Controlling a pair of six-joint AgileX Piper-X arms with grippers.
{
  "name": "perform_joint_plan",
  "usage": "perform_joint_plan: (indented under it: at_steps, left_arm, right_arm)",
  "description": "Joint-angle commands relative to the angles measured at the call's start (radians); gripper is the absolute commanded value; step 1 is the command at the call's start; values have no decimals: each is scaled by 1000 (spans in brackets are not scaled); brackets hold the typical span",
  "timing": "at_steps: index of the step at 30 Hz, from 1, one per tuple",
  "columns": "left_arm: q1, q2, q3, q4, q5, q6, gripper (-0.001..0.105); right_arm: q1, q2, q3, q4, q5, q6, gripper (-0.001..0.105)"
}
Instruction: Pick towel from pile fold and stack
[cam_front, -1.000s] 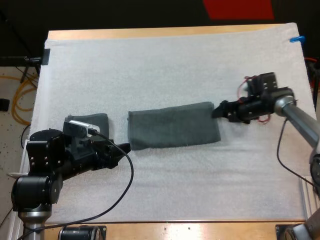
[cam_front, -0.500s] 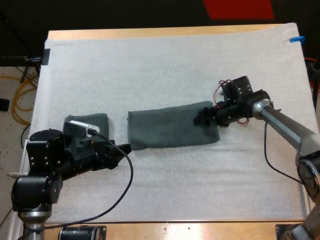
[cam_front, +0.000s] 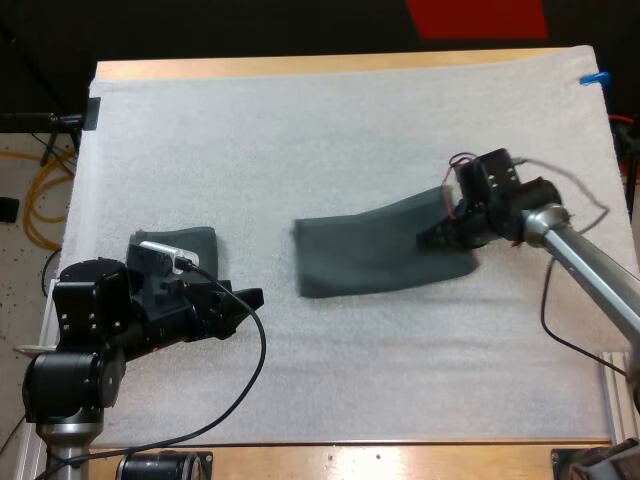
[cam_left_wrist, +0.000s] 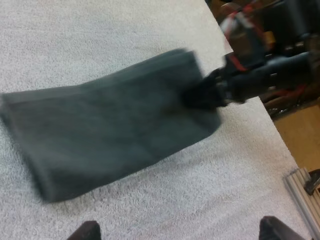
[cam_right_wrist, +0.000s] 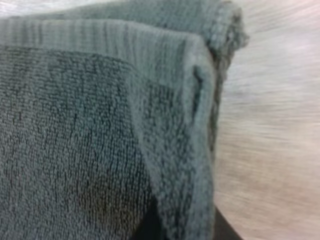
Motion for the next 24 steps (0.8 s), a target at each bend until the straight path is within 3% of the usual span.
perform_joint_plan:
  at_steps: [1, 5, 7, 10, 13, 20, 24]
  left_arm:
    - [-5, -3, -7, 1, 13, -3, 62]
    - [-5, -3, -7, 1, 13, -3, 62]
    - [-5, -3, -7, 1, 13, -3, 62]
    - [-5, -3, -7, 1, 13, -3, 62]
    - [-5, -3, -7, 1, 13, -3, 62]
    - [-21, -3, -7, 1, 14, -3, 62]
    - [-77, -3, -7, 1, 14, -3, 62]
  right_arm:
    - [-2, -31, 0, 35, 219, -62, 1]
    - [-2, -109, 0, 66, 503, -227, 1]
    - [-2, -134, 0, 66, 546, -259, 1]
    - [-2, -155, 0, 70, 526, -253, 1]
    - [5, -155, 0, 84, 413, -183, 1]
    - [10, -94, 0, 41, -24, 167, 1]
    - [20, -30, 0, -29, -141, 286, 1]
